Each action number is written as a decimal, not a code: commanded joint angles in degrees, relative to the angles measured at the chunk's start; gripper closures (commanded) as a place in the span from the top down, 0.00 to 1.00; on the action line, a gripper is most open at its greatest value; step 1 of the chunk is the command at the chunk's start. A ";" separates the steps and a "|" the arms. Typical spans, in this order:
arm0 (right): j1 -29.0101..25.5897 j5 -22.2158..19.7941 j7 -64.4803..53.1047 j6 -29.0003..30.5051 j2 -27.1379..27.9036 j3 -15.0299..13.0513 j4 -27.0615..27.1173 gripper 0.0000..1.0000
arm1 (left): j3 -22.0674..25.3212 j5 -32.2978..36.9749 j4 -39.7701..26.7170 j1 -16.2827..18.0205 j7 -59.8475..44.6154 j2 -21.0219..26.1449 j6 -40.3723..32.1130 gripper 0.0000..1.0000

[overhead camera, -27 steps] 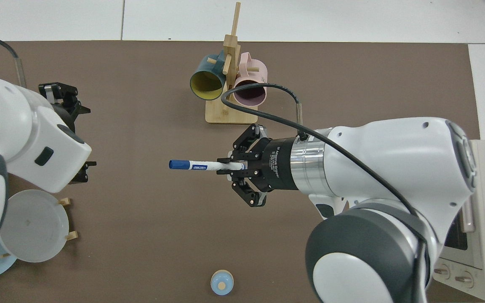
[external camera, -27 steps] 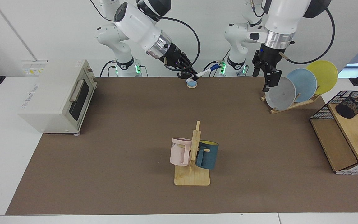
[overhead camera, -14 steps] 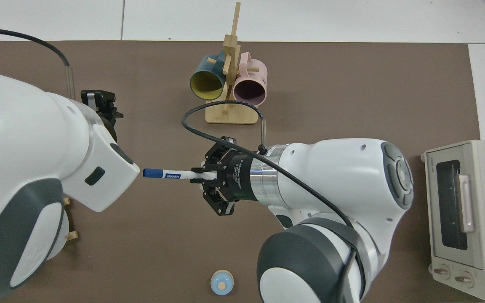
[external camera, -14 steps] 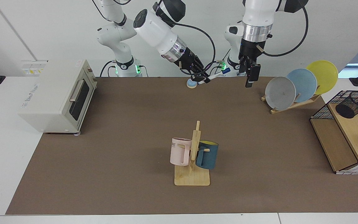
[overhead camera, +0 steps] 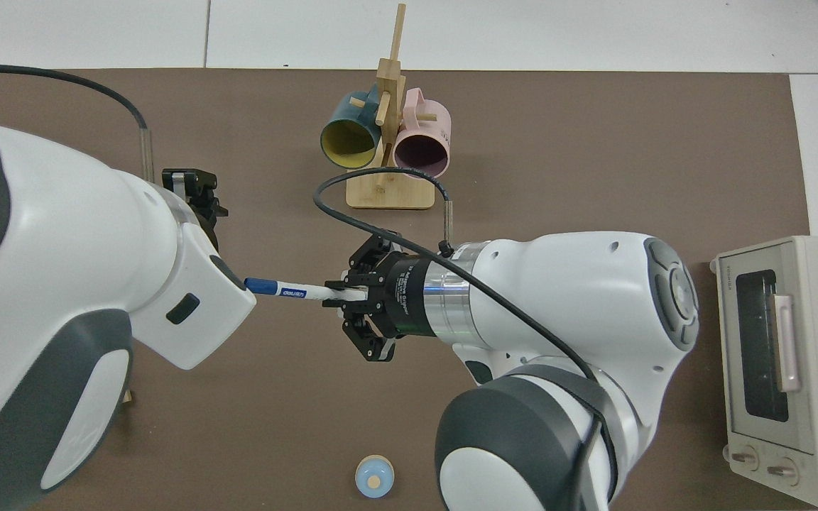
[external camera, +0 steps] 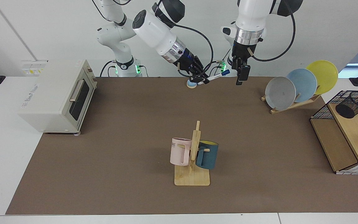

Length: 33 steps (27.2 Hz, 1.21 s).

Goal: Put markers into pen holder
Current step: 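Close the left gripper on the marker's free end beside the right gripper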

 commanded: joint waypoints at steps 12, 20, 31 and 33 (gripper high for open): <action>-0.24 1.16 1.10 1.07 0.02 0.29 0.06 0.00 | -2.61 -2.78 -2.96 -1.18 -3.52 -2.44 2.55 0.80; -0.24 1.07 1.01 1.07 0.02 0.29 0.06 0.00 | -2.61 -4.10 -2.88 -1.71 -4.22 -2.44 3.17 0.00; -0.24 -0.25 0.05 0.81 -0.24 0.29 -0.12 0.32 | -2.44 -4.10 -2.96 -1.53 -4.22 -2.44 3.00 0.00; -0.33 -0.60 -0.74 0.19 -0.33 0.29 -0.29 0.99 | -2.44 -4.10 -2.96 -1.27 -4.05 -2.44 3.00 0.00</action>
